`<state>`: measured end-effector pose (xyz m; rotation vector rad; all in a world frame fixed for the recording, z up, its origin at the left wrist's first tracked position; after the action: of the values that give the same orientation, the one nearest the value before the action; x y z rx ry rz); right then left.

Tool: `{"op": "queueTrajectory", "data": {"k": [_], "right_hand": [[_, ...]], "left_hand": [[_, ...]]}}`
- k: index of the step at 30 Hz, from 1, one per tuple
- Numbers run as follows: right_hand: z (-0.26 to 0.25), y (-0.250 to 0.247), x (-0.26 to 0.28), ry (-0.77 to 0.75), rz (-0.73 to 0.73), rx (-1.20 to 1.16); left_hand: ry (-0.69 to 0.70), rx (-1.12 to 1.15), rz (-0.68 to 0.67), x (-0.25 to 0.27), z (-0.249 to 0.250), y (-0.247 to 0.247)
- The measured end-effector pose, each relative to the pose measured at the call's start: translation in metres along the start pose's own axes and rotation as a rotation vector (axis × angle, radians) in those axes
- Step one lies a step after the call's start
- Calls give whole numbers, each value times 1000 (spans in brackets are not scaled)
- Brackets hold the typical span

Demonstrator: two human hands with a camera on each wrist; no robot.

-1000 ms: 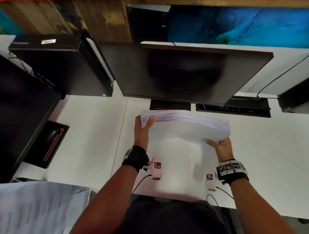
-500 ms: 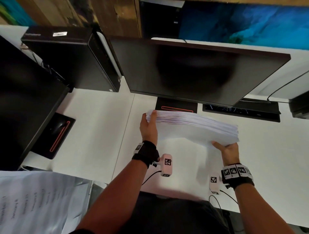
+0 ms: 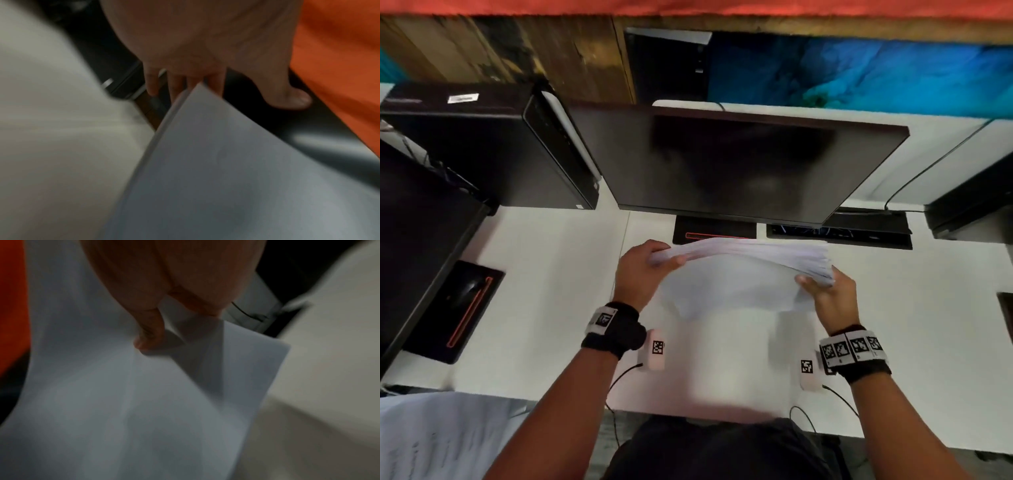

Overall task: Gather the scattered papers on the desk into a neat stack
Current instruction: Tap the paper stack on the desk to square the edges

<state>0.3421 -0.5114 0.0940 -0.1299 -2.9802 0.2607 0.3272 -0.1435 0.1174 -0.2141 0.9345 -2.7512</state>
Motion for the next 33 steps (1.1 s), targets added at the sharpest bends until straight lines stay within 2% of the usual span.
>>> {"op": "queueTrajectory", "data": {"k": [2,5,7,10,13,14,16,18,20,22,25,28,30,33], "right_hand": [[-40,0,-4,-157,-80,169],[-94,11,-4,-413,-172,548],[-121,27,0,-507,-231,692],[-146,39,6,-506,-203,766],[-145,13,5,-364,-46,676],[-140,0,5,-301,-3,583],[-125,-16,6,-181,25,228],[-105,-9,11,-70,-68,-174],[-82,16,17,42,-194,-334],[-64,36,21,123,-186,-389],[-50,43,25,127,30,-484],[-45,53,36,88,209,-471],[-40,64,44,71,270,-451],[-29,78,51,84,296,-405]], "left_hand": [[172,-217,-98,-3,19,1],[238,-284,-345,3,46,26],[247,-163,-444,10,65,45],[140,129,-444,15,81,54],[12,299,-385,16,69,53],[-33,353,-365,16,63,50],[-119,466,-324,16,52,44],[-148,560,-295,18,48,40],[-159,630,-283,18,46,41],[-158,660,-275,18,45,44],[-153,653,-228,19,42,48],[-149,585,-149,26,37,54],[-134,519,-86,31,31,61],[-121,514,-71,38,22,76]]}}
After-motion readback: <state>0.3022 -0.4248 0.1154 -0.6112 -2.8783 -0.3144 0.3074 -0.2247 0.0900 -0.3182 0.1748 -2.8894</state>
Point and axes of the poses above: each hand's wrist, its own x-axis away from the middle knuckle, its own y-axis out of the palm, z = x × y, the point moved 7 cm from there along -x, towards the middle knuckle, and after that the axes turned 6 degrees about -x, right-handed, at the moved point
